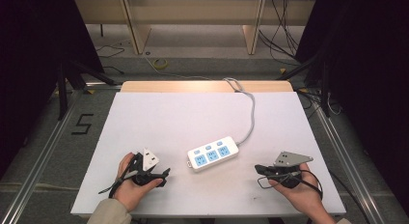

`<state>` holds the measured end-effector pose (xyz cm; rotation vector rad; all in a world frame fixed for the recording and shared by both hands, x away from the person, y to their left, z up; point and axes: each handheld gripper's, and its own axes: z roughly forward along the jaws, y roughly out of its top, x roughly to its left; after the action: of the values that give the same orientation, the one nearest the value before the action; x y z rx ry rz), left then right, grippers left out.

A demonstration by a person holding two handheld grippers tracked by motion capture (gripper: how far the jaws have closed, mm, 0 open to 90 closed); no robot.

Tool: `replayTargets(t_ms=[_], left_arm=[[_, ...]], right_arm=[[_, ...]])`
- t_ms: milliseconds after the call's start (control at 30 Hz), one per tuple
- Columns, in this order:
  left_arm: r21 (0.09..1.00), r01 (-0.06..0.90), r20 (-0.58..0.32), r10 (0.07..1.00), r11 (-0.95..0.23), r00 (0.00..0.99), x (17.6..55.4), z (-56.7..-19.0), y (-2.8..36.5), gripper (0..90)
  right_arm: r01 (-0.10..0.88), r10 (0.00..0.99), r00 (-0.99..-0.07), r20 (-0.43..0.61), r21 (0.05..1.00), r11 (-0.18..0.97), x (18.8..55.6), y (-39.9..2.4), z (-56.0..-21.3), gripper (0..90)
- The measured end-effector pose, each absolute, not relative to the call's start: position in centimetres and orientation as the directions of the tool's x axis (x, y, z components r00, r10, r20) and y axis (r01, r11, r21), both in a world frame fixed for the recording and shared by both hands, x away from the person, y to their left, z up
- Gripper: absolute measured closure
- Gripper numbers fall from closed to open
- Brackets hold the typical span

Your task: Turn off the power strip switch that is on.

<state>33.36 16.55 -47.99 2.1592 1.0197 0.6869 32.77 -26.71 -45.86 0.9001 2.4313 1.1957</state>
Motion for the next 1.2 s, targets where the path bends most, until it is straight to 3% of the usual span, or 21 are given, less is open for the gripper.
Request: replayTargets(t_ms=[1200], left_arm=[[0.726,0.462,0.202,0.800,-0.510,0.565,33.4,-48.0,16.4,16.9]], right_arm=[[0.436,0.629,-0.777,0.029,0.746,0.504,33.7,-25.0,-44.8,90.0]])
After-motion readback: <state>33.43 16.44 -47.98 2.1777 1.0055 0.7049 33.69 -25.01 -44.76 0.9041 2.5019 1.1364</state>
